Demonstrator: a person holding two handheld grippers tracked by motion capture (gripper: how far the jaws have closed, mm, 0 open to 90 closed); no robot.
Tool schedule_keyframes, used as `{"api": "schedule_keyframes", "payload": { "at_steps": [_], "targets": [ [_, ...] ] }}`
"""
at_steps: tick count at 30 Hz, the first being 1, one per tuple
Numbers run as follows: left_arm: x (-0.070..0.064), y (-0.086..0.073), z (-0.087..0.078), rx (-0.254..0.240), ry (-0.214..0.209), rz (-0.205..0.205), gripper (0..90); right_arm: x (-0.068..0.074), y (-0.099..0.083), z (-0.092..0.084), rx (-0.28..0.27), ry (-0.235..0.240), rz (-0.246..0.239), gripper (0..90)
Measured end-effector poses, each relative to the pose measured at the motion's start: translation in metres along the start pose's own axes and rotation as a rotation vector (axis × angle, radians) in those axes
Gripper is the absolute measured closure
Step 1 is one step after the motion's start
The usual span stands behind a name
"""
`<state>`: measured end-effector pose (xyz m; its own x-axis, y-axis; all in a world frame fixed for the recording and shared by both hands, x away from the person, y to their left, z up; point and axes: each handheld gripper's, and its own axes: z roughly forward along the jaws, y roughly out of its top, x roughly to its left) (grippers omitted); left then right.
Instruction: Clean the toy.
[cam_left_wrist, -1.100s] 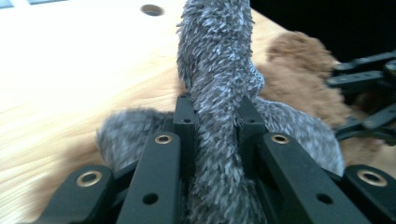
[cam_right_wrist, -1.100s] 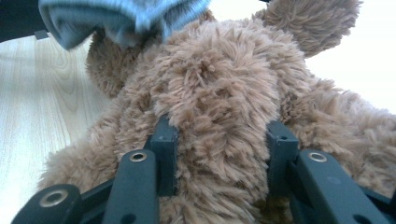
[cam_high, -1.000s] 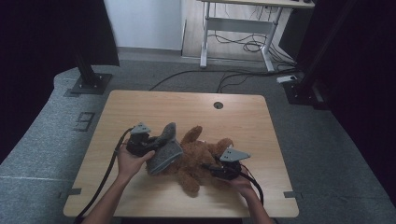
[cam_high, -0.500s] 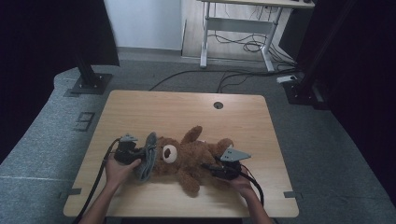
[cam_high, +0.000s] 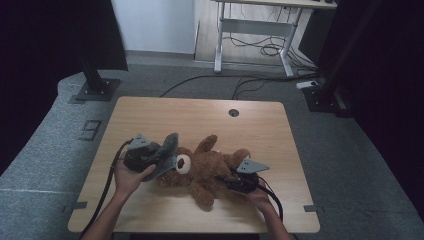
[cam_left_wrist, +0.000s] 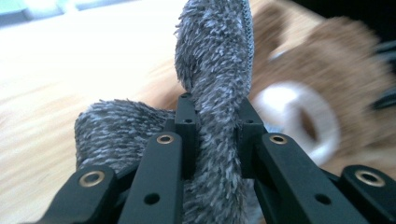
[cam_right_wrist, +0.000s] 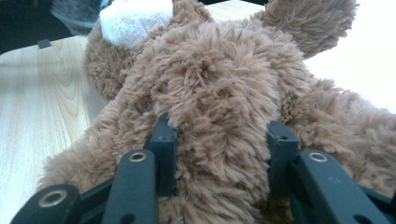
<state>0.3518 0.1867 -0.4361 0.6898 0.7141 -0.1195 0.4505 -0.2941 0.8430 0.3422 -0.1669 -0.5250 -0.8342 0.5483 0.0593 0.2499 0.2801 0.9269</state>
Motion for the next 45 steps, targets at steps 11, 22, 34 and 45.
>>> {"api": "schedule_keyframes", "payload": {
  "at_steps": [11, 22, 34, 45],
  "targets": [
    [-0.079, 0.041, 0.072, 0.034, -0.206, 0.099, 76.4, 0.001, 0.002, 0.002, -0.004, -0.016, 0.010, 52.5],
    [-0.086, 0.033, 0.113, 0.128, -0.193, 0.093, 76.7, -0.002, -0.002, -0.005, 0.032, -0.060, 0.093, 28.0],
    [-0.044, 0.017, 0.087, 0.126, -0.140, 0.019, 76.8, 0.002, -0.003, -0.005, 0.053, -0.030, 0.048, 49.3],
    [-0.013, 0.008, 0.051, 0.087, -0.117, -0.016, 76.5, 0.013, -0.002, -0.003, 0.063, -0.011, -0.023, 51.7]
  ]
}}
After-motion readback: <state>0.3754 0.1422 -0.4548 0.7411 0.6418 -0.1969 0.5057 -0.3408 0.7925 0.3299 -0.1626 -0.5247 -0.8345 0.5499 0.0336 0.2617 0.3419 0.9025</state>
